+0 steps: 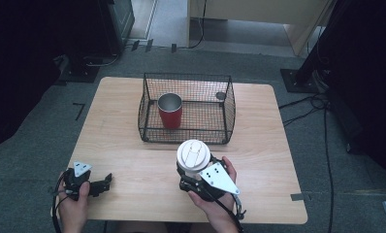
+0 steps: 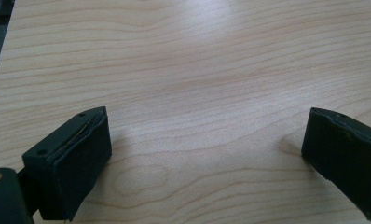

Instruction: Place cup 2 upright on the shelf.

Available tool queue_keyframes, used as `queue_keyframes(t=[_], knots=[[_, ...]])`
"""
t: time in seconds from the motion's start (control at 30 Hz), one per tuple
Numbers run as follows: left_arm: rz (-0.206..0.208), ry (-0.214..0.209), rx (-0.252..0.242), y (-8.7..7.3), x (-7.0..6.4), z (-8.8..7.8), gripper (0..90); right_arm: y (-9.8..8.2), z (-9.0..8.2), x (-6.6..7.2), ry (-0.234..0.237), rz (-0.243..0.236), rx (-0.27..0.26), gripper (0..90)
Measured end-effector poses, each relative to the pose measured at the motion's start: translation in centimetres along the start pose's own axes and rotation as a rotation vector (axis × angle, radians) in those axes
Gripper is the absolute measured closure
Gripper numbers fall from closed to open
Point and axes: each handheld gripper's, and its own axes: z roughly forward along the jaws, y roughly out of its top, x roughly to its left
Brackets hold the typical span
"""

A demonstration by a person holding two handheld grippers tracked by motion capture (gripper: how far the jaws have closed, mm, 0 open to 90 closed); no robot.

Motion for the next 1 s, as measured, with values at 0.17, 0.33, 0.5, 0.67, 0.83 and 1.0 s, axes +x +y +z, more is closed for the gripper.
queue_keyframes(t=[0.17, 0.33, 0.5, 0.67, 0.83, 1.0], knots=[[0.002, 0.0, 0.002, 0.0, 0.0, 0.0, 2.1, 0.7, 0.2, -0.1, -0.009, -0.004, -0.03, 16.3], [0.002, 0.0, 0.002, 0.0, 0.0, 0.0, 2.1, 1.6, 0.4, -0.3, -0.022, -0.007, -0.064, 16.3], [0.0, 0.0, 0.0, 0.0, 0.0, 0.0, 2.1, 2.3, 0.6, -0.5, -0.033, -0.024, -0.082, 16.3], [0.002, 0.0, 0.002, 0.0, 0.0, 0.0, 2.1, 3.0, 0.9, -0.6, -0.044, -0.023, -0.106, 16.3], [0.002, 0.0, 0.002, 0.0, 0.0, 0.0, 2.1, 3.5, 1.3, -0.7, -0.056, -0.027, -0.124, 16.3], [0.003, 0.0, 0.002, 0.0, 0.0, 0.0, 2.1, 4.3, 1.8, -0.8, -0.069, -0.042, -0.144, 16.3]])
